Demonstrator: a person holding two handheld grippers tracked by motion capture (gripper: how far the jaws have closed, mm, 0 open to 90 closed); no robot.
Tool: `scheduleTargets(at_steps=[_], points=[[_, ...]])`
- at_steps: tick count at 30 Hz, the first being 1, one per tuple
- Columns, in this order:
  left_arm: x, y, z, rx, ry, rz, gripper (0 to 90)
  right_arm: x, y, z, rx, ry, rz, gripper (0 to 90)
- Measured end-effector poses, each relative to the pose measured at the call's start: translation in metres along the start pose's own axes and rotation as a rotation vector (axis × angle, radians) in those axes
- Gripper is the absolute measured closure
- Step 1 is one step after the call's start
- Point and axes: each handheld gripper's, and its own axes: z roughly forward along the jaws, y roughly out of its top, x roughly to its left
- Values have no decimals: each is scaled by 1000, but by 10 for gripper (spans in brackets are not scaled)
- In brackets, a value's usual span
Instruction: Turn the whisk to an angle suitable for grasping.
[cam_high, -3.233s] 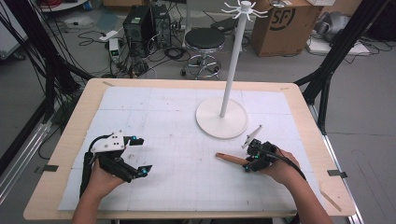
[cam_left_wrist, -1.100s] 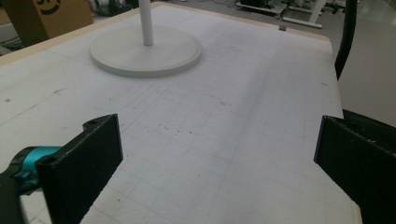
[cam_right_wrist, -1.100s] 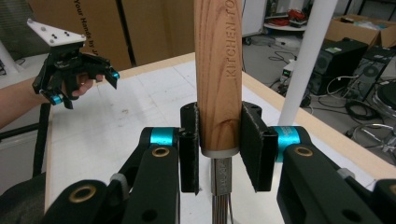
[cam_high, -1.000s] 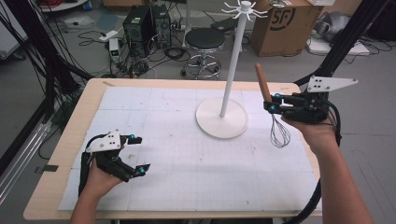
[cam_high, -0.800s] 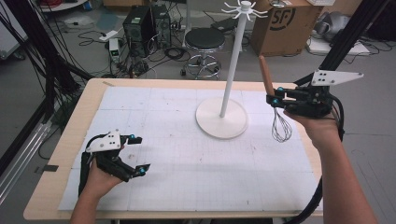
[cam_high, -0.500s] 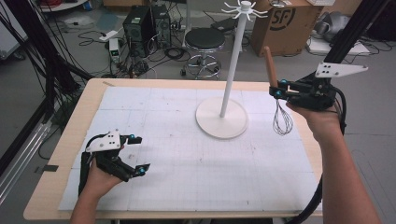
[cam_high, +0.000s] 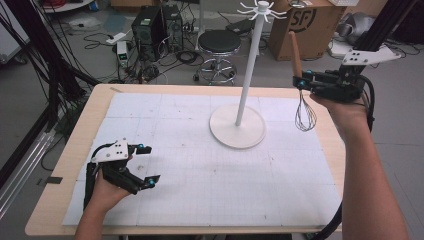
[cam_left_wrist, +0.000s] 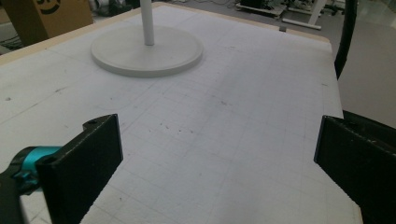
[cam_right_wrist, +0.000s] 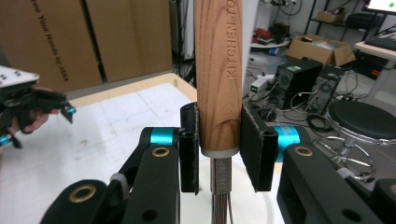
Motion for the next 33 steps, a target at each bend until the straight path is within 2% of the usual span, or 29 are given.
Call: scheduleTargets(at_steps=[15,23,31,33], points=[[2,-1,-1,0,3,-3,17,-20,19,6,-44,-84,41,707],[3,-2,-1,-2,3,-11,17,-24,27,18,-40,-92,41,707],[3,-2,-2,-5,5,-8,17,-27,27,26,-25,-103,48,707],[3,-2,-2,-8,5,-12,17,-25,28,29,-35,-89,46,707]])
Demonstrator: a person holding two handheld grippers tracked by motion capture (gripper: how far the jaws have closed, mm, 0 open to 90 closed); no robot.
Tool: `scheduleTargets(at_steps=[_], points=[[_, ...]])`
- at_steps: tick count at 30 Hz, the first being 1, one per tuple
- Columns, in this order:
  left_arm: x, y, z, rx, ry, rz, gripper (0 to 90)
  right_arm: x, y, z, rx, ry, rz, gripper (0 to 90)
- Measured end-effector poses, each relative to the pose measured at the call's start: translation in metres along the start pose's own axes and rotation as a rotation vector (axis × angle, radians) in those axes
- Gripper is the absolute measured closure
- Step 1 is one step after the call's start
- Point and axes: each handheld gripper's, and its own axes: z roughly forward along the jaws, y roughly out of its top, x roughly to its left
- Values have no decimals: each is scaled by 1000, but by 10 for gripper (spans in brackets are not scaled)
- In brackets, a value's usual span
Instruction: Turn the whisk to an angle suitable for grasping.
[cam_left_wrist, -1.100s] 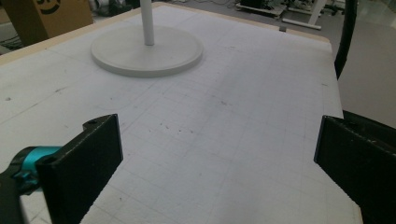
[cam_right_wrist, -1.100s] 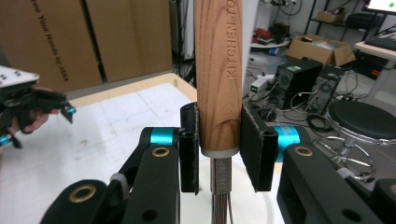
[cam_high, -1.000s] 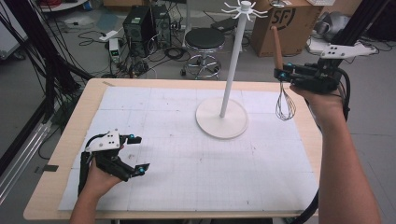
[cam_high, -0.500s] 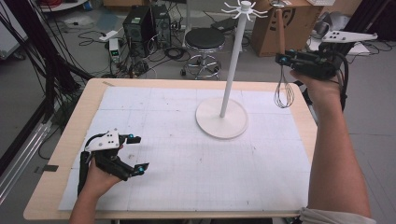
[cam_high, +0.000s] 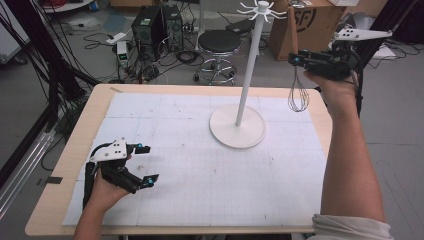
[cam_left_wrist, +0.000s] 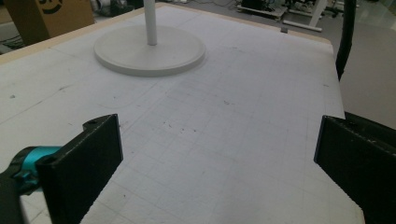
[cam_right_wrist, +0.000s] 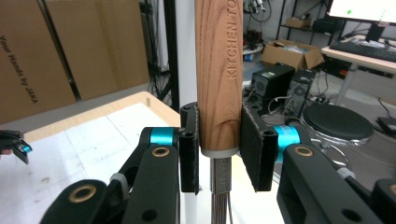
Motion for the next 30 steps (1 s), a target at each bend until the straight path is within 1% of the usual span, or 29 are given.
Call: scheduleTargets(at_steps=[4,5,11,15,19,25,27,28,29,30], points=[[0,0,1,3,-3,0,17,2,0,3,9,3,-12,707],[0,0,1,4,-4,1,17,3,0,6,19,3,-17,707],[0,0,1,4,-2,1,17,6,-1,14,37,10,-19,707],[0,0,1,6,-3,2,17,8,-1,20,56,1,-26,707],[0,0,1,9,-2,2,17,12,-1,28,89,-24,-39,706],[0,0,1,8,-2,2,17,18,1,36,114,-32,-42,694],[0,0,1,8,-2,2,17,21,2,39,133,-33,-54,668],[0,0,1,9,-2,2,17,23,3,41,141,-36,-76,629],[0,0,1,9,-1,3,17,27,3,44,163,-49,-88,546],[0,0,1,9,-3,6,17,27,3,44,163,-49,-88,546]])
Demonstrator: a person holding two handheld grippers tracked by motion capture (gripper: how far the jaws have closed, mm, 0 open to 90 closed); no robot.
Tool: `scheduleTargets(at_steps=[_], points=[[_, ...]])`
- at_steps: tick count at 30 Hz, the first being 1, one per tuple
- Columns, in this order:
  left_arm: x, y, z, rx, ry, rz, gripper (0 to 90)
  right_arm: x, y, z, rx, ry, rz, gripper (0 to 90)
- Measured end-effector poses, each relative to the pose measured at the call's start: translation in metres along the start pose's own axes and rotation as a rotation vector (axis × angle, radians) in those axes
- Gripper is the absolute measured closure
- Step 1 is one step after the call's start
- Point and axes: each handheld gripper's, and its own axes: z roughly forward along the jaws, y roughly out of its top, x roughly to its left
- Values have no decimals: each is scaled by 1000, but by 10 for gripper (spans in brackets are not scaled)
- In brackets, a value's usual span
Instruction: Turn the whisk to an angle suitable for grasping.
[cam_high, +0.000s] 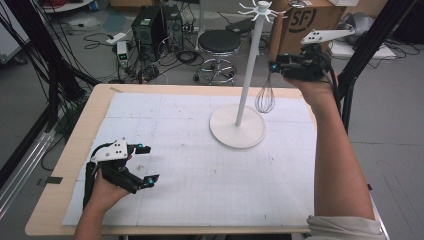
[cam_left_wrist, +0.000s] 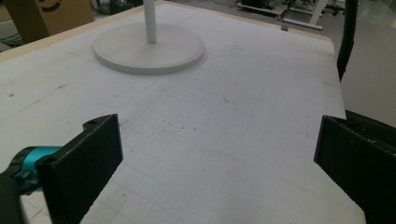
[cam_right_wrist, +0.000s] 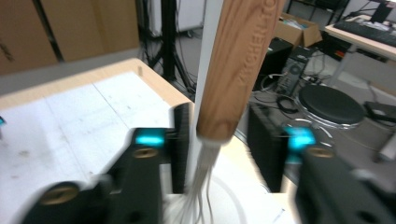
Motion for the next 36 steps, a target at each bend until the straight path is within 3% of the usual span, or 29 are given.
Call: scheduleTargets(at_steps=[6,15,21,29,36], points=[[0,0,0,0,-2,0,17,5,-1,-1,8,18,-2,463],[0,0,0,-3,-4,-2,17,11,-6,-14,-67,59,20,368],[0,0,0,-4,-3,-1,17,17,-22,-17,-79,99,73,342],[0,0,0,-7,0,-5,17,27,-44,-19,-85,118,70,338],[1,0,-1,-10,5,-6,16,34,-66,-26,-100,128,77,248]])
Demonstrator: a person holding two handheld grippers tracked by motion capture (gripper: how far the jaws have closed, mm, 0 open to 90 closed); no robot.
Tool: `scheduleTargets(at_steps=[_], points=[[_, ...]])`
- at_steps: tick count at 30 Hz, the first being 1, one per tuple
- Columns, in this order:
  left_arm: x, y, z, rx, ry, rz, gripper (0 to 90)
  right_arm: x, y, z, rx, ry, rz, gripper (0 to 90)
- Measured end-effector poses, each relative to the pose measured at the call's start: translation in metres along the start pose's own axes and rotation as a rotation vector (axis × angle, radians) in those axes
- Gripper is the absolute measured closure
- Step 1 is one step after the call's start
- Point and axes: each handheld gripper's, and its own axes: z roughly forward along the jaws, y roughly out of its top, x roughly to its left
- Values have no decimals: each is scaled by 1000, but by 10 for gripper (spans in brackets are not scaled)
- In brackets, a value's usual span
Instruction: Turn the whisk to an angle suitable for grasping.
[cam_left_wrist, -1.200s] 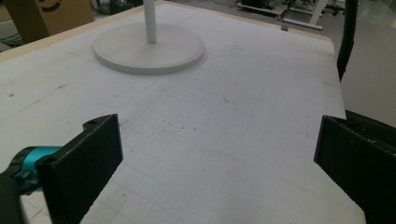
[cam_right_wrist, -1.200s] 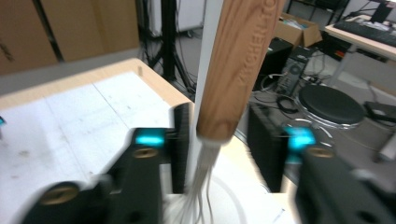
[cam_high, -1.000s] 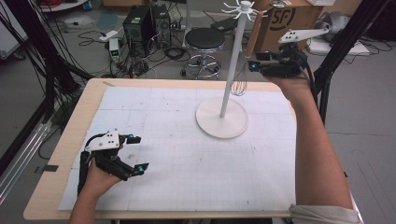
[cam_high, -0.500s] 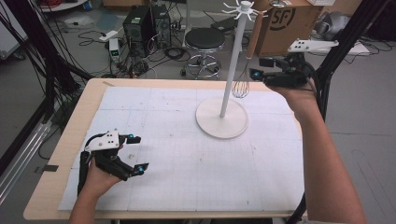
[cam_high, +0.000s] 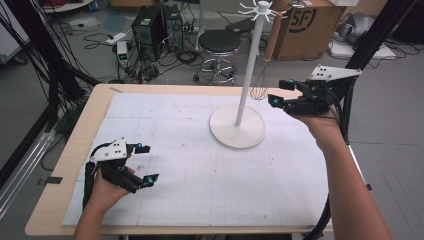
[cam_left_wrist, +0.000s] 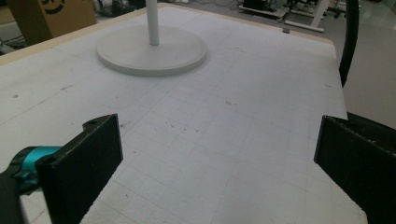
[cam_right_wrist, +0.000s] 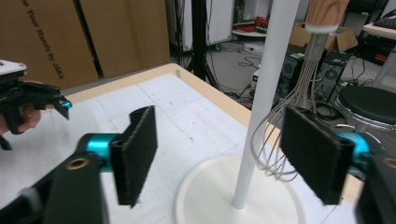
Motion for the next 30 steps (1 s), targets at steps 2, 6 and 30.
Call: scheduleTargets(at_steps=[2,6,30], points=[[0,0,0,5,4,2,16,1,-6,-4,-27,20,9,240],[1,-1,0,3,5,-1,16,2,-17,-8,-26,32,12,229],[5,-2,1,0,4,-3,16,6,-60,-26,-26,24,30,212]])
